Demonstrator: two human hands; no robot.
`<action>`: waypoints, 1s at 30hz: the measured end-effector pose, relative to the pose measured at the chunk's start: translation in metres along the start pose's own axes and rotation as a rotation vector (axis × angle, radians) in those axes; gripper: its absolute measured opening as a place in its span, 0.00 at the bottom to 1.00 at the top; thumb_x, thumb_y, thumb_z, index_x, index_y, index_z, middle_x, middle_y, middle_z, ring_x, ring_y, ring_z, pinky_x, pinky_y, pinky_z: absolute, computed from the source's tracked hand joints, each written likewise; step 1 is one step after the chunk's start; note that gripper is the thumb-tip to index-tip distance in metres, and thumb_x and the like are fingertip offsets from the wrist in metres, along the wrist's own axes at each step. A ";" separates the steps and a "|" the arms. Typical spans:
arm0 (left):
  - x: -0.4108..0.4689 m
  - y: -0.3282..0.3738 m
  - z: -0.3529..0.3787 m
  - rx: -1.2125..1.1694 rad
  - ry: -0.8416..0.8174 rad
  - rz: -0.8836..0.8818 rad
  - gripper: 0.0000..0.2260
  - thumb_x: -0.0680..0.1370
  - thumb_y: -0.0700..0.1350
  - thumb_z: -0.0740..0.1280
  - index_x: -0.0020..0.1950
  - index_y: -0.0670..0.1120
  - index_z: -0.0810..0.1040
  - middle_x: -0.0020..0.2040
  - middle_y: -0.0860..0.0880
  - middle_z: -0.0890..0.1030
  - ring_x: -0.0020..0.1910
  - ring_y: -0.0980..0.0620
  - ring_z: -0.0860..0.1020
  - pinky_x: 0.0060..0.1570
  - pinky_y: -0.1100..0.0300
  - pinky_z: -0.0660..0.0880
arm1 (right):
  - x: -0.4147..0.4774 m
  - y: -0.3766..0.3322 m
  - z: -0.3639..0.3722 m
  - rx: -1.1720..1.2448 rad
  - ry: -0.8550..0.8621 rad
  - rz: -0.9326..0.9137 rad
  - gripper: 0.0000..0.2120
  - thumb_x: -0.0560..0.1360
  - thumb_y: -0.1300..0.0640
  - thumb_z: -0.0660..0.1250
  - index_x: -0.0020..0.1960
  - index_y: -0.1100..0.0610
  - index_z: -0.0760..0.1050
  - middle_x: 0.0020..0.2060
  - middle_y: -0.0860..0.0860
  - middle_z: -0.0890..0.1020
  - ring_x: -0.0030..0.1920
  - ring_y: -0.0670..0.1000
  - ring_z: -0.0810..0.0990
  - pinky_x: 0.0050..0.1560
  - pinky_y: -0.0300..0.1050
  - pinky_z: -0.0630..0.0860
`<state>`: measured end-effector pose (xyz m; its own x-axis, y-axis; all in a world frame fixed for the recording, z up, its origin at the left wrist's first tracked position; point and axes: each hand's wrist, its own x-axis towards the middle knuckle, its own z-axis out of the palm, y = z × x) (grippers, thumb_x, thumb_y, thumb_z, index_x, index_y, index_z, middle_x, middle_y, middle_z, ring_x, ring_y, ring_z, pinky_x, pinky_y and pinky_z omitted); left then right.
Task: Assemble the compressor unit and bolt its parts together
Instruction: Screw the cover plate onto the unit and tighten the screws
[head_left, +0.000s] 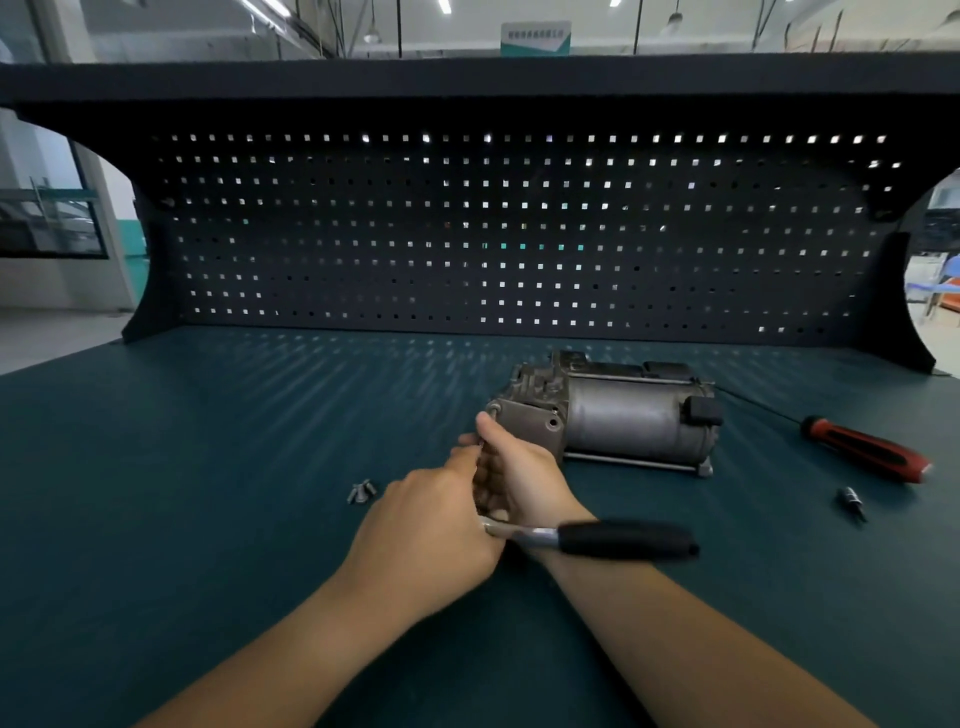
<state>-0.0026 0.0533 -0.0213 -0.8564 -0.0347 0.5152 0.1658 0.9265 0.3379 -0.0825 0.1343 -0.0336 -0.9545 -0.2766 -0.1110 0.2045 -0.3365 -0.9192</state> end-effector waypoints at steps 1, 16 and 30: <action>-0.001 0.002 -0.003 -0.193 -0.035 -0.063 0.15 0.74 0.53 0.64 0.60 0.56 0.71 0.42 0.56 0.81 0.41 0.60 0.79 0.35 0.70 0.67 | -0.001 -0.001 -0.001 0.030 -0.016 0.010 0.11 0.75 0.53 0.65 0.39 0.60 0.76 0.31 0.53 0.77 0.29 0.49 0.75 0.27 0.36 0.71; -0.005 -0.002 -0.004 0.101 -0.008 0.020 0.14 0.73 0.51 0.61 0.58 0.55 0.71 0.43 0.52 0.82 0.44 0.48 0.79 0.40 0.57 0.72 | 0.002 -0.003 -0.007 0.022 -0.089 0.017 0.14 0.78 0.52 0.61 0.41 0.60 0.76 0.37 0.55 0.80 0.30 0.47 0.78 0.30 0.36 0.73; 0.010 0.009 -0.022 -1.616 -0.127 -0.759 0.17 0.79 0.52 0.59 0.51 0.40 0.79 0.24 0.47 0.73 0.16 0.56 0.65 0.17 0.68 0.63 | 0.001 -0.004 0.000 0.112 -0.129 0.038 0.12 0.76 0.50 0.64 0.43 0.59 0.77 0.29 0.49 0.81 0.32 0.47 0.79 0.47 0.44 0.72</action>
<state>0.0010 0.0532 0.0041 -0.9811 -0.1375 -0.1360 -0.0432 -0.5294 0.8473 -0.0843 0.1359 -0.0297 -0.9113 -0.4019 -0.0891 0.2700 -0.4201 -0.8663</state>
